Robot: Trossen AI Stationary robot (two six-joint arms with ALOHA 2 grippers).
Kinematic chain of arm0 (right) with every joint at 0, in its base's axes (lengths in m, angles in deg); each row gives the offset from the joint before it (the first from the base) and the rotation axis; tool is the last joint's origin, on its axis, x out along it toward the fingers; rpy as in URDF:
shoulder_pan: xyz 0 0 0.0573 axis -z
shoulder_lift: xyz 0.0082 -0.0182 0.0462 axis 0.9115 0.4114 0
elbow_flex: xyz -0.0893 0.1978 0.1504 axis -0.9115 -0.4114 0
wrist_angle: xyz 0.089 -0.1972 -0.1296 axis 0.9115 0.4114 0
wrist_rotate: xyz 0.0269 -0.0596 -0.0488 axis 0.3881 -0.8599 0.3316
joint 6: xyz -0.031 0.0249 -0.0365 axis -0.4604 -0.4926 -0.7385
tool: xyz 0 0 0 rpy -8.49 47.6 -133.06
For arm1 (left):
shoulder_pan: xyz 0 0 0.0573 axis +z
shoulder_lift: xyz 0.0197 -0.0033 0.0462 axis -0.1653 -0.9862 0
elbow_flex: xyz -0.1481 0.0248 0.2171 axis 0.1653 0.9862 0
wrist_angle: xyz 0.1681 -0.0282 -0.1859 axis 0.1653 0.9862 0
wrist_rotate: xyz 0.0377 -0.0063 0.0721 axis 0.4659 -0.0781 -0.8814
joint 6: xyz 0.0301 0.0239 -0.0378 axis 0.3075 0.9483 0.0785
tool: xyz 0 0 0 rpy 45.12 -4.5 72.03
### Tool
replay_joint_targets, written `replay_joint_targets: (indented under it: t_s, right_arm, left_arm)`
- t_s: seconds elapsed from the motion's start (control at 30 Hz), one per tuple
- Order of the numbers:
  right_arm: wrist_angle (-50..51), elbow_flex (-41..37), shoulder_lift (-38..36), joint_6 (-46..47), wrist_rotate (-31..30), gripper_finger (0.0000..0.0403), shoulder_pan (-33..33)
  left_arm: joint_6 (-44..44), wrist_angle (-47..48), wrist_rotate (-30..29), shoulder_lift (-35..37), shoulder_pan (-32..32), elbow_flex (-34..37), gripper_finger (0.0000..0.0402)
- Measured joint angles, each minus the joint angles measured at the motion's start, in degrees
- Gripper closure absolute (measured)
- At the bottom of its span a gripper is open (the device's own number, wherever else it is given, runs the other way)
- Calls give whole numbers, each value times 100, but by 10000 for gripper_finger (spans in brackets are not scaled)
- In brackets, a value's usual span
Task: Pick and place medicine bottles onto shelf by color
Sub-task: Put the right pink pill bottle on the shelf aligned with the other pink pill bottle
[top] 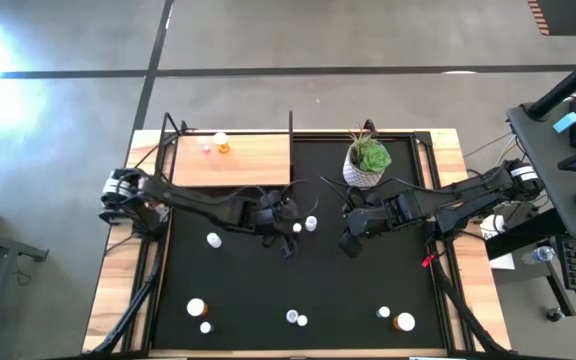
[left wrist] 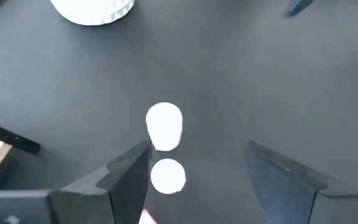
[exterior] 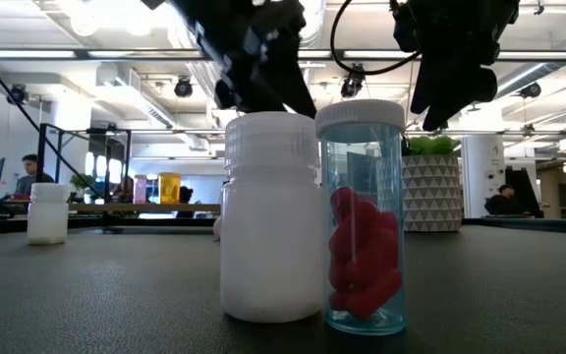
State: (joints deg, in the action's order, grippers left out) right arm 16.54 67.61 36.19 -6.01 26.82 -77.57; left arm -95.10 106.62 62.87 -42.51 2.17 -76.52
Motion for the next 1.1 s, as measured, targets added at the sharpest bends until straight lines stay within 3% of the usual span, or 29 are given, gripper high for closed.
replay_joint_targets:
  t_s: [0.3, 0.47, 0.63, 1.1]
  right_arm:
    - [0, 0, 1, -6, 0, 174, -2]
    - [0, 0, 1, -6, 0, 174, -2]
    - [0, 0, 2, -6, 0, 174, -2]
    - [0, 0, 0, 0, 0, 174, -2]
  left_arm:
    - [13, -890, -506, -165, -1, 655, 160]
    - [30, -2134, -526, -132, -20, 1326, 129]
    - [313, -2721, -500, -146, -36, 1691, 112]
    - [492, -3363, -500, -154, -27, 2137, 111]
